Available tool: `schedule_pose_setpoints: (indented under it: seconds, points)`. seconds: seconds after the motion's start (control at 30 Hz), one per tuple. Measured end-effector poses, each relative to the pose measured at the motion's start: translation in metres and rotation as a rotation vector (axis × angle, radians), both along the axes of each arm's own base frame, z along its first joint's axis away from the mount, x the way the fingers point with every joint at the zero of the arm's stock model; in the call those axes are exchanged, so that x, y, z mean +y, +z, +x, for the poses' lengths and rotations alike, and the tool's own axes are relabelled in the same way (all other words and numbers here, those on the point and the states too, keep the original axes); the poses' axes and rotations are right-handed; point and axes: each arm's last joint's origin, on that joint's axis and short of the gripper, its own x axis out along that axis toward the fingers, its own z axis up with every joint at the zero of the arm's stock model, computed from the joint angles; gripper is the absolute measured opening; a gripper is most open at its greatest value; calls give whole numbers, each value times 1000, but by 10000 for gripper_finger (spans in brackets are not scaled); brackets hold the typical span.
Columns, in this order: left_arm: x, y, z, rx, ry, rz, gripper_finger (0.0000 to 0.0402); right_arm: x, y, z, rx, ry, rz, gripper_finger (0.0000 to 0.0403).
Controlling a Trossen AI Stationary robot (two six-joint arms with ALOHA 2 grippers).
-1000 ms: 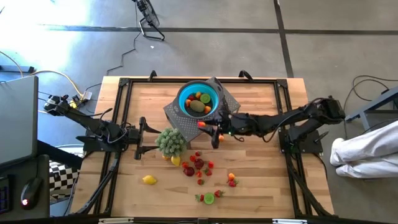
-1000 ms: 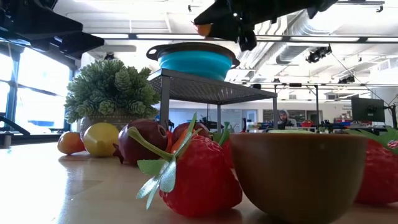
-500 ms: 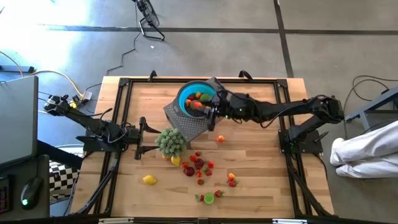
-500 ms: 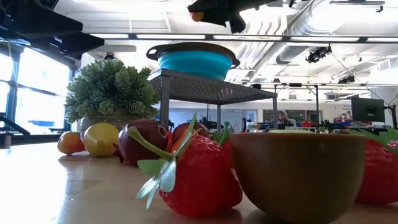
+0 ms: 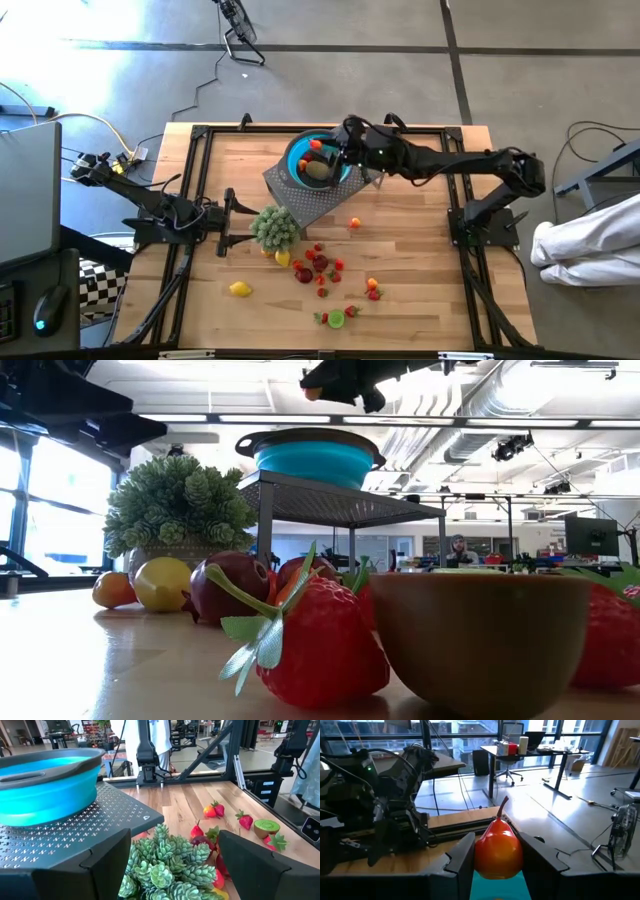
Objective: Pick & Place Fruit
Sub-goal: Put the pear into the blue strainer bowl on the shelf
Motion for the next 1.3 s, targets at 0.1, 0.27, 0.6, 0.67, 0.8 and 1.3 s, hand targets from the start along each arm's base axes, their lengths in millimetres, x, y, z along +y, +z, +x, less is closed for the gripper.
schedule_pose_setpoints:
  seconds: [0.1, 0.27, 0.6, 0.67, 0.8, 1.3]
  points:
    - [0, -1, 0, 7, 0, 3, 294, -5, 2, 6, 18, 22, 8, 133]
    - [0, -1, 0, 11, 1, 5, 294, -11, -7, 18, 185, 19, 54, 133]
    - [0, -2, 0, 21, 3, 9, 294, -10, -3, 19, 360, 1, 114, 133]
    - [0, -2, 0, 19, 3, 8, 294, -9, -4, 16, 415, 3, 125, 133]
    - [0, -2, 0, 20, 3, 7, 294, -9, -9, 11, 503, -13, 138, 133]
    - [0, -2, 0, 20, 3, 6, 294, -12, -19, 2, 633, -78, 131, 141]
